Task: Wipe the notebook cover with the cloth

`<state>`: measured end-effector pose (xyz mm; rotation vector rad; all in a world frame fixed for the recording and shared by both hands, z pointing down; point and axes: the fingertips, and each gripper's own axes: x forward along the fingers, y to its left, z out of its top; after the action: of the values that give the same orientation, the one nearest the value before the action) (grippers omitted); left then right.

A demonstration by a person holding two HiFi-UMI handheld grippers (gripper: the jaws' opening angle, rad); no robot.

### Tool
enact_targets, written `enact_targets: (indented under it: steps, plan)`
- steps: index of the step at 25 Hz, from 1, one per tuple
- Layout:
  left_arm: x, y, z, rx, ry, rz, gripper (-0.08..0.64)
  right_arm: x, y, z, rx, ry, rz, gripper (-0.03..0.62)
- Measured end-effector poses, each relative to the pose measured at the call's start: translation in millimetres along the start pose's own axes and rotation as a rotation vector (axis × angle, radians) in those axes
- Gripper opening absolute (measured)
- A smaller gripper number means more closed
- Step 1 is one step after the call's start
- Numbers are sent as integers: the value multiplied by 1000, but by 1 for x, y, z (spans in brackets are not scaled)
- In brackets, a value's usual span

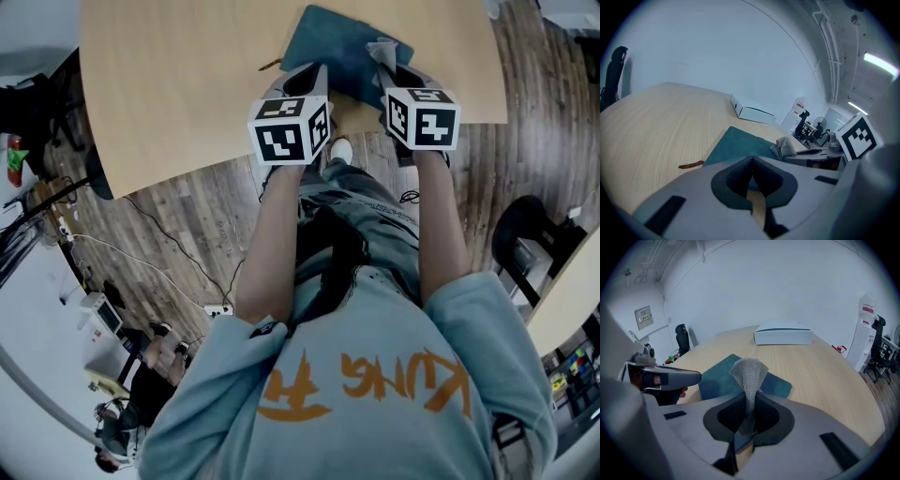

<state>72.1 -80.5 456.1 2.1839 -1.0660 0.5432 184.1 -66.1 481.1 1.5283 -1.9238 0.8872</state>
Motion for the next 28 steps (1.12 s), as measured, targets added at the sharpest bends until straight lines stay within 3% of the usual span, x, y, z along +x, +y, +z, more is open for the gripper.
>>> enact_targets:
  steps: [18, 28]
  plan:
    - [11, -22, -9, 23, 23, -55, 17, -16, -24, -17, 47, -2, -57, 31]
    - [11, -24, -1, 23, 9, -71, 17, -29, -47, -16, 64, 1, -146, 31]
